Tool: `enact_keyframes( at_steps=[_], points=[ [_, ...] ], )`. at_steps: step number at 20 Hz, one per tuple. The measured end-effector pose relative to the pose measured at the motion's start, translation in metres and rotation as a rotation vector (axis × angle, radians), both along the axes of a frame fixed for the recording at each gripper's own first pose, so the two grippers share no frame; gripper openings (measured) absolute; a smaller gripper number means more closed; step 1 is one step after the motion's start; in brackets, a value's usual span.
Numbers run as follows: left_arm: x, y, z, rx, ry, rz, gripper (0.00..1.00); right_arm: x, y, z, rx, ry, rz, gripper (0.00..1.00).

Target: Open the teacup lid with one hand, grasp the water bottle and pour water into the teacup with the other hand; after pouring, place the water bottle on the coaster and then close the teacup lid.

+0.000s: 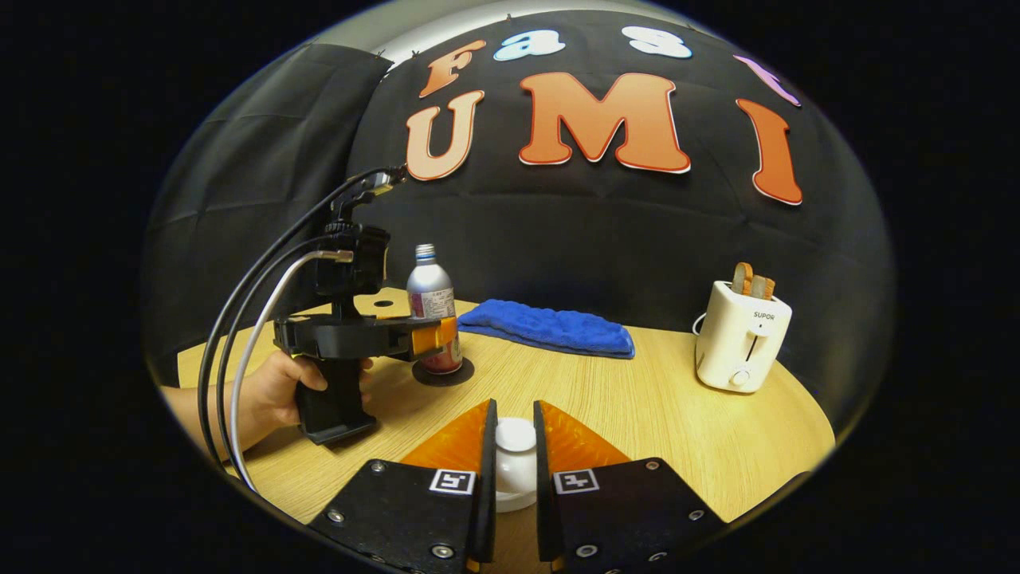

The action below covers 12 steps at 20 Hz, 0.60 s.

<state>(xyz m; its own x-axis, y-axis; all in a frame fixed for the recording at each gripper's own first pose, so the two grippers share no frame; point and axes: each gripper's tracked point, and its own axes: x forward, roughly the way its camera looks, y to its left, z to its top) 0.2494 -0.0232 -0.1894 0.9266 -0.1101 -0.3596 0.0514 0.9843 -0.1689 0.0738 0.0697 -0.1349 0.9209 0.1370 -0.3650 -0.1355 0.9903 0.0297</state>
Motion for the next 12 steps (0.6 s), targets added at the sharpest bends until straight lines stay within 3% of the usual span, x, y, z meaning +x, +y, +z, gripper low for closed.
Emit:
enact_keyframes(
  at_steps=[2, 4, 12],
  points=[
    [-0.001, -0.001, 0.004, 0.006, 0.000, -0.007, 0.87, 0.001, 0.001, -0.002, 0.004, 0.005, 0.001, 0.22],
    [-0.005, -0.003, 0.015, 0.005, -0.013, -0.008, 1.00, 0.001, 0.003, -0.005, 0.006, 0.007, 0.002, 0.22],
    [-0.044, 0.017, 0.039, -0.009, -0.020, 0.019, 0.99, 0.002, 0.013, -0.007, 0.025, -0.004, 0.016, 0.21]
  ],
)
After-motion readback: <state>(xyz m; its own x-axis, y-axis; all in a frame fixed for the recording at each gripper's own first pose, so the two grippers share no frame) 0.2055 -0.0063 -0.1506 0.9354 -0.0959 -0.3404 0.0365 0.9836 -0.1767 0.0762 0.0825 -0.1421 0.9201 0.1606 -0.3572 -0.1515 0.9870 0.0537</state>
